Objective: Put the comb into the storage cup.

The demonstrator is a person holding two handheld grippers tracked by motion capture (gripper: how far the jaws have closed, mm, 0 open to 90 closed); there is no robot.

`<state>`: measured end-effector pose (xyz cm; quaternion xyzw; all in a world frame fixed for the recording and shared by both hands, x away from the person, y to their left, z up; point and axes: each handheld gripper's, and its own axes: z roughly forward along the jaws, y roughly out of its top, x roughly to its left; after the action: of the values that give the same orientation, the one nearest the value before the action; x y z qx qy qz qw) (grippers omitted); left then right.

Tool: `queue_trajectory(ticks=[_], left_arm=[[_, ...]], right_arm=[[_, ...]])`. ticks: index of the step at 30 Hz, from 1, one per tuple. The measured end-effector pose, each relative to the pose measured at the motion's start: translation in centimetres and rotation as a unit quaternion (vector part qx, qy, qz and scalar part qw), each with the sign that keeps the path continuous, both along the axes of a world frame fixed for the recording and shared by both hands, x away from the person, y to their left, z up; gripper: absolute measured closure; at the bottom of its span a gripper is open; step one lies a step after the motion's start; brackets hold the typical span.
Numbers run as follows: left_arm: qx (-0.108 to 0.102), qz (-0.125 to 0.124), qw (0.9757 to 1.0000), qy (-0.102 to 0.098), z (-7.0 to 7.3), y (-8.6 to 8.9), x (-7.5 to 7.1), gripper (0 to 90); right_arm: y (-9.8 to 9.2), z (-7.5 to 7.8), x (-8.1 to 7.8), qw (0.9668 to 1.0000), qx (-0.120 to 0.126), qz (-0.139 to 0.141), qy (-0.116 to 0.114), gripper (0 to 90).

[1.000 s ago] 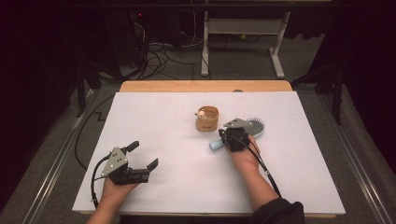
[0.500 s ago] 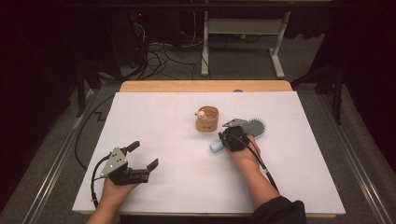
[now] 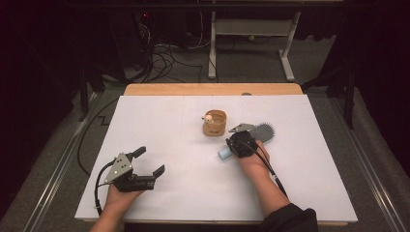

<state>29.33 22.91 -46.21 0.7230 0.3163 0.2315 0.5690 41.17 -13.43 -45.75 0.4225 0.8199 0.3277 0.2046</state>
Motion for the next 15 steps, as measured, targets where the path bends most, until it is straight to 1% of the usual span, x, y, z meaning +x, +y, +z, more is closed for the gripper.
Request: queue_trajectory(ticks=[4, 6, 7, 8, 9, 11, 12, 13, 15], left_arm=[[-0.002, -0.001, 1.0000, 0.003, 0.0, 0.0, 0.1, 5.6], [-0.001, -0.001, 1.0000, 0.002, 0.0, 0.0, 0.0, 5.6], [-0.001, -0.002, 1.0000, 0.001, 0.0, -0.1, 0.0, 5.7], [-0.001, -0.002, 1.0000, 0.001, 0.0, -0.1, 0.0, 5.7], [-0.001, -0.002, 1.0000, 0.001, 0.0, -0.1, 0.0, 5.7], [-0.001, -0.003, 1.0000, 0.002, 0.0, -0.1, 0.0, 5.7], [-0.002, -0.003, 1.0000, 0.003, 0.0, -0.1, 0.0, 5.7], [-0.002, -0.003, 1.0000, 0.003, 0.0, -0.1, 0.0, 5.7], [-0.001, -0.004, 1.0000, 0.002, 0.0, -0.1, 0.1, 5.7]], right_arm=[[-0.1, 0.1, -0.5, 0.9998, -0.013, 0.011, 0.004, 90.0], [-0.1, 0.1, -0.6, 0.9998, -0.016, 0.013, 0.005, 90.0], [-0.3, 0.1, -0.9, 0.9995, -0.024, 0.018, 0.008, 90.0], [-0.3, 0.1, -0.9, 0.9995, -0.024, 0.018, 0.008, 90.0], [-0.5, 0.1, -1.3, 0.9993, -0.029, 0.021, 0.008, 90.0], [-0.6, 0.2, -1.5, 0.9992, -0.031, 0.024, 0.009, 90.0], [-0.9, 0.2, -2.0, 0.9989, -0.034, 0.029, 0.011, 90.0], [-0.9, 0.2, -2.0, 0.9989, -0.034, 0.029, 0.011, 90.0], [-1.4, 0.1, -2.6, 0.9987, -0.037, 0.035, 0.011, 90.0]])
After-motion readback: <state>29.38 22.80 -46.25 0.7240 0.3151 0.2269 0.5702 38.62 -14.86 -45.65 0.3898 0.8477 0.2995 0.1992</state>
